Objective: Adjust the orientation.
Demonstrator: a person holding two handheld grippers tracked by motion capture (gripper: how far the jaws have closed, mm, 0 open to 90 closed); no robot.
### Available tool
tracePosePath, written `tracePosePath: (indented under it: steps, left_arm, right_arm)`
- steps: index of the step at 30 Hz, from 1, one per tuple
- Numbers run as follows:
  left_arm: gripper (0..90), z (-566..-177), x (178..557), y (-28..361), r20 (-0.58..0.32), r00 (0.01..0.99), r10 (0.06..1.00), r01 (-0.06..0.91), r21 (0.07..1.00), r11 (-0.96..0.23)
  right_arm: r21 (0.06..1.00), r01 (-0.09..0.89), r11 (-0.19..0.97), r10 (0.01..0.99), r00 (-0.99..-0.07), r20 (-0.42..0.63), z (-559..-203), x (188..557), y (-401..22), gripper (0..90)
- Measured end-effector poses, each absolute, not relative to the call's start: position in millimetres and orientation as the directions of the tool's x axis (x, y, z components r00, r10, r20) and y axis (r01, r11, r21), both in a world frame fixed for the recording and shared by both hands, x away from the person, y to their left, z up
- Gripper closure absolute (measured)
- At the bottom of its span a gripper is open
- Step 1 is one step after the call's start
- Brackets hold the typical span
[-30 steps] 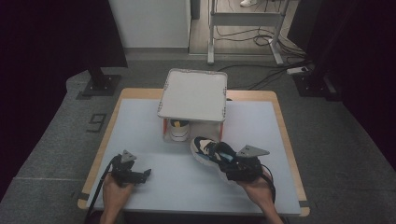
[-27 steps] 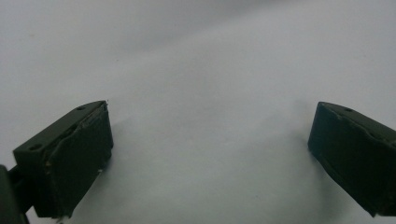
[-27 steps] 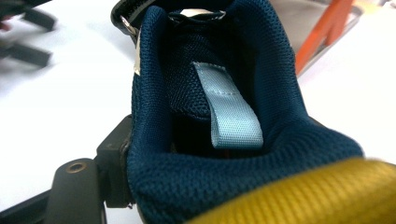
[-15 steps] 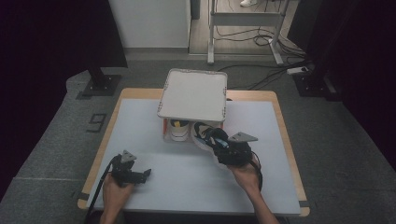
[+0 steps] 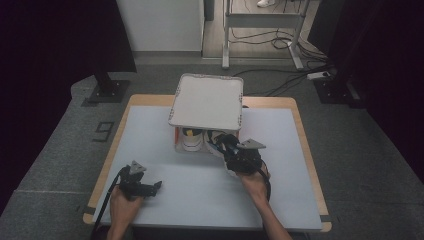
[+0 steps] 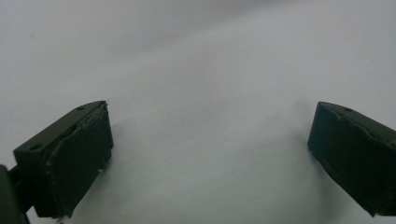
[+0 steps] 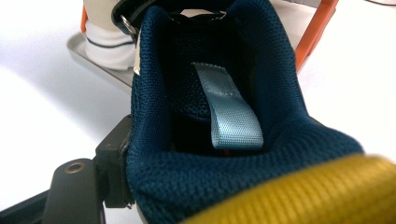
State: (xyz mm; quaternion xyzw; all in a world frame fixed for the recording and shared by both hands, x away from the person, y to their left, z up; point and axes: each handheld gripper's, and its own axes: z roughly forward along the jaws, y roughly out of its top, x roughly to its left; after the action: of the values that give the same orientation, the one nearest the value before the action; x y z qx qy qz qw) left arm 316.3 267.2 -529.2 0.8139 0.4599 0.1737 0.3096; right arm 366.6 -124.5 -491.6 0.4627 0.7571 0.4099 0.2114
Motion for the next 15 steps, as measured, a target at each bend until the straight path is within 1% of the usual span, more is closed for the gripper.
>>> tracePosePath:
  steps: [4,7,8,15]
  left_arm:
    - [0.0,-529,316,267,-0.002,0.516,0.856,0.641,0.665,-0.385]
    - [0.0,-529,316,267,-0.001,0.516,0.856,0.640,0.665,-0.385]
    - [0.0,-529,316,267,-0.001,0.517,0.856,0.640,0.665,-0.385]
    - [0.0,-529,316,267,-0.002,0.516,0.856,0.641,0.664,-0.385]
  right_arm:
    - [0.805,0.545,0.234,0.871,-0.485,0.075,-493,368,-126,21.9]
    - [0.776,0.571,0.266,0.860,-0.505,0.077,-495,368,-128,17.4]
    - [0.764,0.577,0.290,0.850,-0.521,0.071,-498,367,-130,13.9]
    - [0.766,0.559,0.317,0.823,-0.563,0.069,-500,354,-139,12.7]
